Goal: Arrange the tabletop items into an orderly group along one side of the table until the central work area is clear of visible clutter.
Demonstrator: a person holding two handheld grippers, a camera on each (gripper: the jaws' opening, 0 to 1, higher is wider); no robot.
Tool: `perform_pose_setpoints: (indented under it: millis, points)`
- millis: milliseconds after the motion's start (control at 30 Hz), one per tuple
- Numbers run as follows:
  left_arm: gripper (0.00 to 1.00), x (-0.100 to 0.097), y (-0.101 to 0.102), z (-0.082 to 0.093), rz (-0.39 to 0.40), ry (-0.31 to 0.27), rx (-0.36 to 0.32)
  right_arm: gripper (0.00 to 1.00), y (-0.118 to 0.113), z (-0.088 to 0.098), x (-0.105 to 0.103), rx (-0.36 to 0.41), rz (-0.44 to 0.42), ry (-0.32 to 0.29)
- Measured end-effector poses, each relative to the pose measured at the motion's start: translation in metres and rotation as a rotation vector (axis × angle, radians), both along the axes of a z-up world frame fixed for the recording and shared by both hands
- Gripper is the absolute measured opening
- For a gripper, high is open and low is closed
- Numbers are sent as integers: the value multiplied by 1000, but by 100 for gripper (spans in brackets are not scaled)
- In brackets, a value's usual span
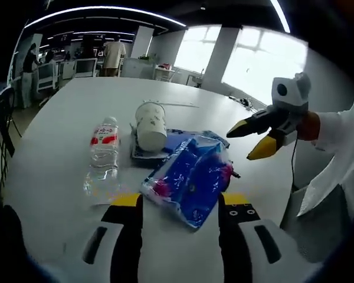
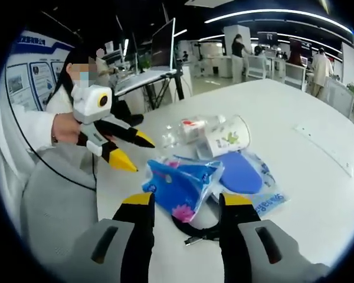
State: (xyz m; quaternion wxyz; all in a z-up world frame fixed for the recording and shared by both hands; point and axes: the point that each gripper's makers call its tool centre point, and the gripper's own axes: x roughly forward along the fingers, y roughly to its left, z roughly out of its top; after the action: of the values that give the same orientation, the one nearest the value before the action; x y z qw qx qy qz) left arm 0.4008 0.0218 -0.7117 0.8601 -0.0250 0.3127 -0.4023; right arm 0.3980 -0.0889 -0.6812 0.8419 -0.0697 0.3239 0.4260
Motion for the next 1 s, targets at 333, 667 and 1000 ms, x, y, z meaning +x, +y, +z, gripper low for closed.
perform_pose_setpoints:
  millis: [333, 667, 1000]
  points:
    - [41, 0, 0, -16, 29, 48, 23, 39, -2, -12, 3, -6, -17, 21]
    - [32, -2, 1, -29, 49, 80, 38, 33, -1, -23, 5, -15, -21, 36]
    - [20, -3, 0, -32, 50, 87, 46, 14, -3, -34, 7, -30, -30, 48]
